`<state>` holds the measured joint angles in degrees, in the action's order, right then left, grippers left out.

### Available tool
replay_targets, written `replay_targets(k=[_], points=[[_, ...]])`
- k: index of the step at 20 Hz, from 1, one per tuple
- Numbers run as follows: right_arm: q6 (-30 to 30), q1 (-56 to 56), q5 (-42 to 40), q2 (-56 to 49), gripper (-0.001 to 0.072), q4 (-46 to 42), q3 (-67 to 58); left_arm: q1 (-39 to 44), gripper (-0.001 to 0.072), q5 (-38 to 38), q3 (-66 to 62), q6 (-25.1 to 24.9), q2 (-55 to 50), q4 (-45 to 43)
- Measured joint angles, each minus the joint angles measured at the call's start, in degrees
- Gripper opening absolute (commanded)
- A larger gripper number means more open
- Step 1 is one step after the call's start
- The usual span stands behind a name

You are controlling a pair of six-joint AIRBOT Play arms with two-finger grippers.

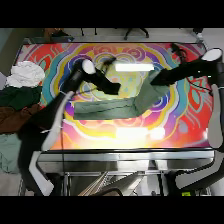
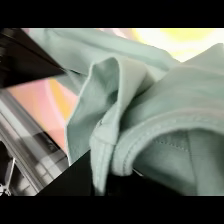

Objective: Fold the shirts.

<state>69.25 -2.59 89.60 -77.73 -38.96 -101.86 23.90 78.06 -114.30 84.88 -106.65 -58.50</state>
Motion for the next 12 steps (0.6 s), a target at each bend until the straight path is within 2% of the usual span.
replay_targets(k=[4,5,6,7,9,10,11,12], points=[[2.9,17.2,-15.1,-1.9,0.0019,1.2,-0.1,-12.7,0.0014,2.5,6.1,-3.2,18.4,0.2],[3.0,21.7,-19.7,-2.9,0.0063,1.8,-0.1,-15.9,0.0014,2.5,7.8,-4.0,22.7,0.2],[2.9,26.6,-25.4,-4.3,0.0377,2.4,-0.1,-19.3,0.0014,2.2,9.8,-5.0,27.1,0.2],[2.1,30.8,-30.7,-5.9,0.0641,3.0,-0.1,-22.4,0.0015,1.9,11.9,-5.8,31.1,0.4],[-1.2,38.8,-41.9,-9.8,0.0654,4.1,-0.1,-28.0,0.0014,0.8,16.2,-7.3,37.1,1.1],[-2.9,41.9,-46.3,-11.6,0.0632,4.5,-0.1,-30.8,0.0014,-0.1,18.7,-8.2,39.7,2.6],[-4.0,43.7,-49.1,-12.9,0.0563,4.5,-0.1,-33.3,0.0014,-0.6,20.8,-9.3,41.6,4.9],[-4.4,44.6,-51.1,-13.7,0.0545,4.3,-0.1,-35.8,0.0014,-0.9,23.1,-10.7,43.3,7.7]])
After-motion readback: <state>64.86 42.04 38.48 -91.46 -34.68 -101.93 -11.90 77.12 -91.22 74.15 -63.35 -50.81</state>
